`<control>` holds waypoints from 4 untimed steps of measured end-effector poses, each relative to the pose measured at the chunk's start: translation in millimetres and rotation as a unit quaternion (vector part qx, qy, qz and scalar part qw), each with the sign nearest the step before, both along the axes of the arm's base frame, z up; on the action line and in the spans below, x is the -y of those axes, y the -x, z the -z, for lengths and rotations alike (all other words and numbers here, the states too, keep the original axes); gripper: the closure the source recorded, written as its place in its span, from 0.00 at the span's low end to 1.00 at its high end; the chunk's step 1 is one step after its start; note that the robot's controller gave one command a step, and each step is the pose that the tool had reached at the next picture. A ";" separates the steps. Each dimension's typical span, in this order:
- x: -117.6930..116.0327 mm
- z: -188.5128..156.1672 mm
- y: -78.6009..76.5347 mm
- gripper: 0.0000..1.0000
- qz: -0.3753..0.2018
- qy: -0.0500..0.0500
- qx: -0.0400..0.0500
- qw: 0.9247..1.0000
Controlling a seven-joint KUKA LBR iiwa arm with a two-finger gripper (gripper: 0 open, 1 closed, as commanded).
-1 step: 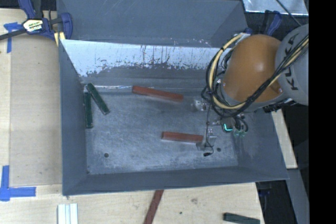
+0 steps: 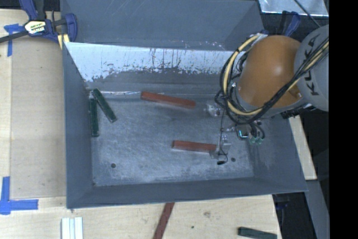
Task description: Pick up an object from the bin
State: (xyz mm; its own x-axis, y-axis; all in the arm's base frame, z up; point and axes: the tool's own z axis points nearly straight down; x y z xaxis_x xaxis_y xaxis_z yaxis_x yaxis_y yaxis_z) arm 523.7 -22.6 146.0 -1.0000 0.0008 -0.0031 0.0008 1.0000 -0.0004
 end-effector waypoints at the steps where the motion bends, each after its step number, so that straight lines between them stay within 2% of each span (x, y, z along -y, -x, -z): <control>1: 2.0 75.6 14.7 1.00 0.039 0.000 -0.001 0.999; 2: 2.0 75.6 14.7 1.00 0.039 0.000 -0.001 0.999; 3: 3.8 26.5 10.0 1.00 0.048 0.000 -0.004 0.999; 4: -9.3 -106.3 18.4 1.00 0.054 0.000 0.000 0.999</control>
Offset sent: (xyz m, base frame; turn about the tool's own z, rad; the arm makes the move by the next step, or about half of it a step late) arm 0.0000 0.0000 0.0000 0.0000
